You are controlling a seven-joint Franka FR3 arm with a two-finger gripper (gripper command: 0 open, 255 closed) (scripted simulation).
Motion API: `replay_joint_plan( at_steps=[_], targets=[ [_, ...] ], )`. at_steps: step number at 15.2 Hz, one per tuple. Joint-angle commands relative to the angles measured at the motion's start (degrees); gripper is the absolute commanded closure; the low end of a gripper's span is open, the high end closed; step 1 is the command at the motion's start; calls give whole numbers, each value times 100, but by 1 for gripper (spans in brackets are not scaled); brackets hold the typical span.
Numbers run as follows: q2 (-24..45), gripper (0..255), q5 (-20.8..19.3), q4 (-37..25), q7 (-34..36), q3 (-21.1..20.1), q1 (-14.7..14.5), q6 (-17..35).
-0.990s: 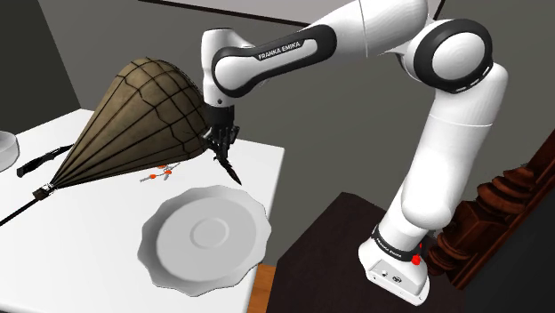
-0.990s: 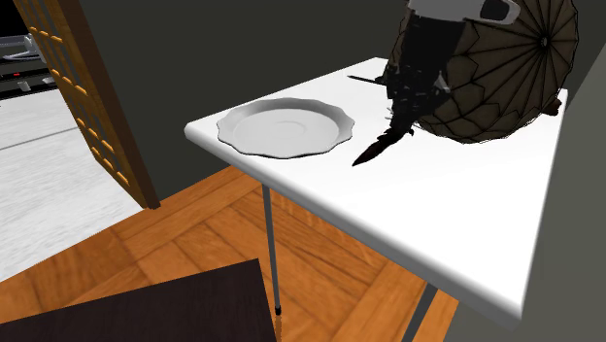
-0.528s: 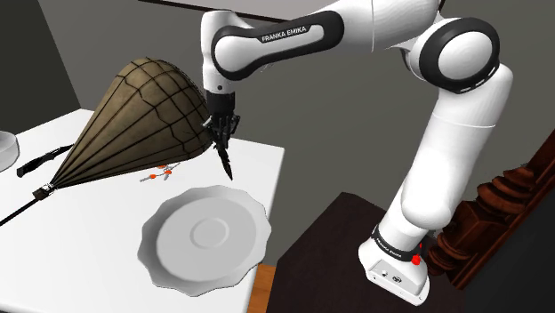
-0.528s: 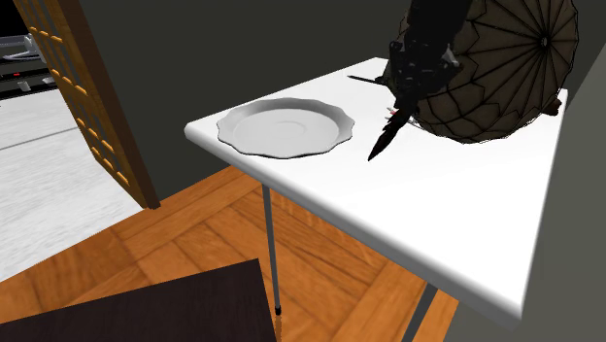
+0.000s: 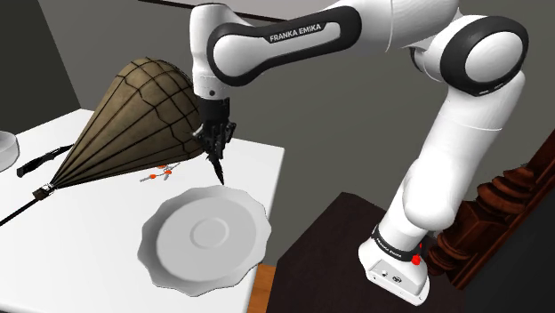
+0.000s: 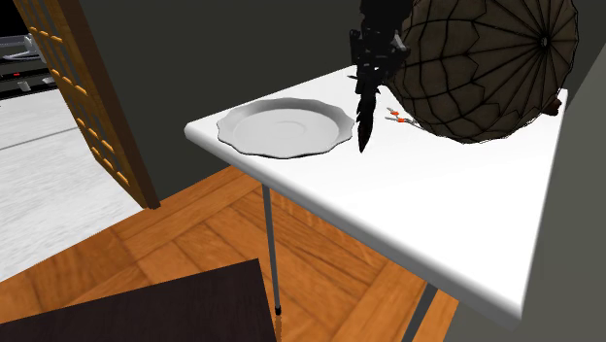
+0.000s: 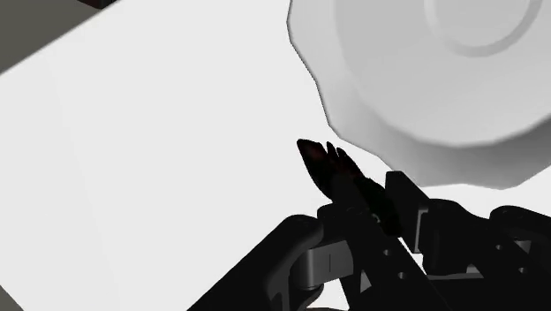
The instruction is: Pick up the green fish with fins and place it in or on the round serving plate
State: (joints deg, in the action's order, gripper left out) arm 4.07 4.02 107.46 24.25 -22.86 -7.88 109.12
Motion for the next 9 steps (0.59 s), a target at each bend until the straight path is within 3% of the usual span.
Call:
replay_joint_plan(
  at_steps=[1,9],
  targets=[
    [-88,255,53,111,279,-142,-156,16],
    [-155,255,97,215,1315,-644,-713,154]
  ],
)
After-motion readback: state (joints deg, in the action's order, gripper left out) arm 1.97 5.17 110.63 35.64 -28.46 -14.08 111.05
